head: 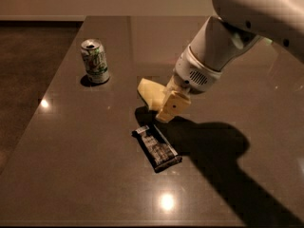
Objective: Move sponge near rxbar chocolate
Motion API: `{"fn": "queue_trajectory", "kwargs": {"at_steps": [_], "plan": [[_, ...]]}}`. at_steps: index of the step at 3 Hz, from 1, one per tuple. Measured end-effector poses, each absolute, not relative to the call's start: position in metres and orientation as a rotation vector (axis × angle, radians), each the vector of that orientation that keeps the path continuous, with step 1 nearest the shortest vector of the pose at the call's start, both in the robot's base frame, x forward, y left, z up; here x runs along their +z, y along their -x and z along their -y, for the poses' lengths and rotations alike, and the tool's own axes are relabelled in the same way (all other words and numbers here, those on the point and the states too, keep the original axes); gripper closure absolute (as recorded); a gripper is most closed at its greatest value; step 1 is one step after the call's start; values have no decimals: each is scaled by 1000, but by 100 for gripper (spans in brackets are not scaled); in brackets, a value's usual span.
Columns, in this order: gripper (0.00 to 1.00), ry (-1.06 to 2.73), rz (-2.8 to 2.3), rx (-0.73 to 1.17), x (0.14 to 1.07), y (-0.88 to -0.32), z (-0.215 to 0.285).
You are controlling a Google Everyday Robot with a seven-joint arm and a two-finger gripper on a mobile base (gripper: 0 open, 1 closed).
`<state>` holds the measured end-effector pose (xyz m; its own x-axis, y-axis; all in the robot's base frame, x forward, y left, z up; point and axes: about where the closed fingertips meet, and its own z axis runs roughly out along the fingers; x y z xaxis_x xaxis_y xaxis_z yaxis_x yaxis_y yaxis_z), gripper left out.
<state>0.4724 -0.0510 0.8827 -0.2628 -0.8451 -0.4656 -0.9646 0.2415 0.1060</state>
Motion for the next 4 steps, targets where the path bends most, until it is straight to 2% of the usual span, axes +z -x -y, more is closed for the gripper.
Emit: {"fn": "queue_trajectory", "kwargs": {"at_steps": [2, 3, 4], "plan": [[12, 1724, -2173, 572, 881, -457, 46], [0, 1726, -2170, 570, 881, -457, 45], [0, 1726, -2170, 570, 881, -457, 45]]}}
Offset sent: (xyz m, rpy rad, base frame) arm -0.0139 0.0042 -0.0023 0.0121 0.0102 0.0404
